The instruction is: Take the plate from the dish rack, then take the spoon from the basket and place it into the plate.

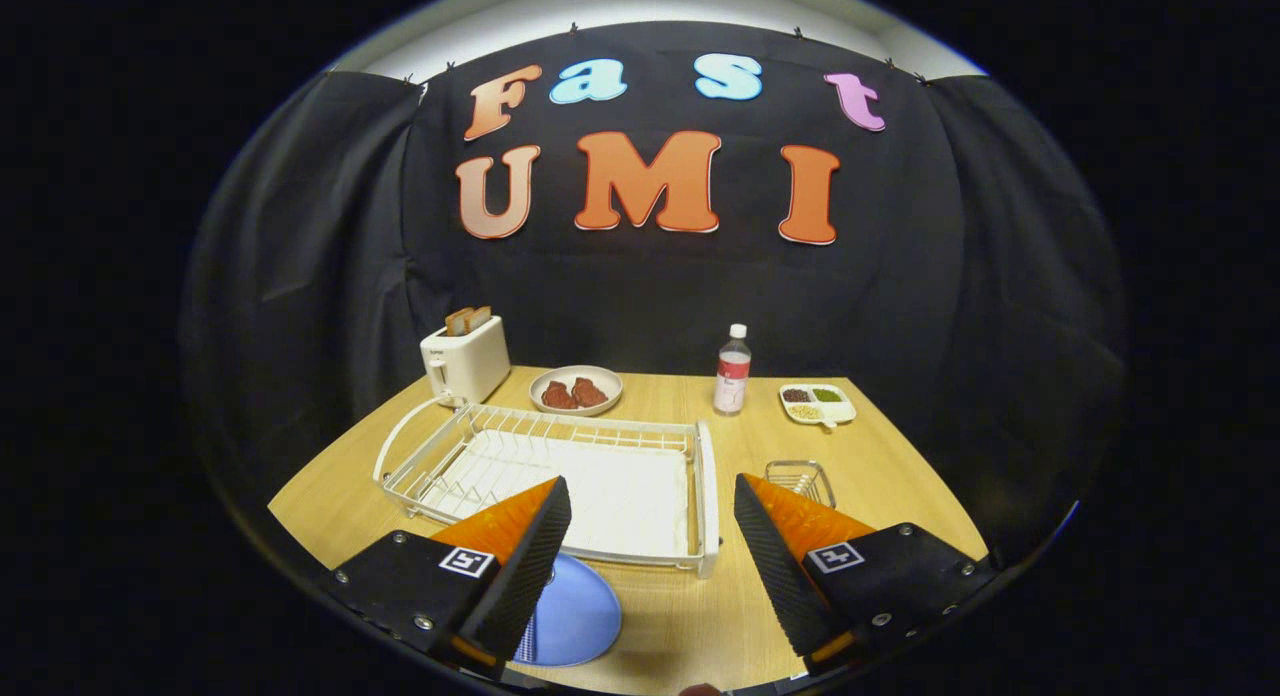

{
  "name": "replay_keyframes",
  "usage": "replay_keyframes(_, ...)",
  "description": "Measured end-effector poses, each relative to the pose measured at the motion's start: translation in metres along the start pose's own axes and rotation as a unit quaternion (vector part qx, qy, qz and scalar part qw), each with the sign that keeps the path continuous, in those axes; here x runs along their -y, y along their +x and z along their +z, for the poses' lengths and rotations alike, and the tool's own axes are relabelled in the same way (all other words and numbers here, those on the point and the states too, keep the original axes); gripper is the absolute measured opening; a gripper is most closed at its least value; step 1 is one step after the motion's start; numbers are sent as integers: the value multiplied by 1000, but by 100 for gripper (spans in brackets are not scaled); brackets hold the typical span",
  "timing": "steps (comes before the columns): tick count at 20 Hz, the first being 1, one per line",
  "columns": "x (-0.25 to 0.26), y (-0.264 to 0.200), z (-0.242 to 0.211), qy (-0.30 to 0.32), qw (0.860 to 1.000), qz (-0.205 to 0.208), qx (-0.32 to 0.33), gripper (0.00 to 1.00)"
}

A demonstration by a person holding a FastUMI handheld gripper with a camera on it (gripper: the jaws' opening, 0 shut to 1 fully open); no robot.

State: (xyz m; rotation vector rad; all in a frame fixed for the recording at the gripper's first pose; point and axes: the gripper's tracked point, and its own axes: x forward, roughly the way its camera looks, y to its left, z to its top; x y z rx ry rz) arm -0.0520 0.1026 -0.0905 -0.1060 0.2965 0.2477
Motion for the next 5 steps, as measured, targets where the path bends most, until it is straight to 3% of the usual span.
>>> replay_keyframes(5, 25, 3, 37, 4, 999, -28, 33, 98)
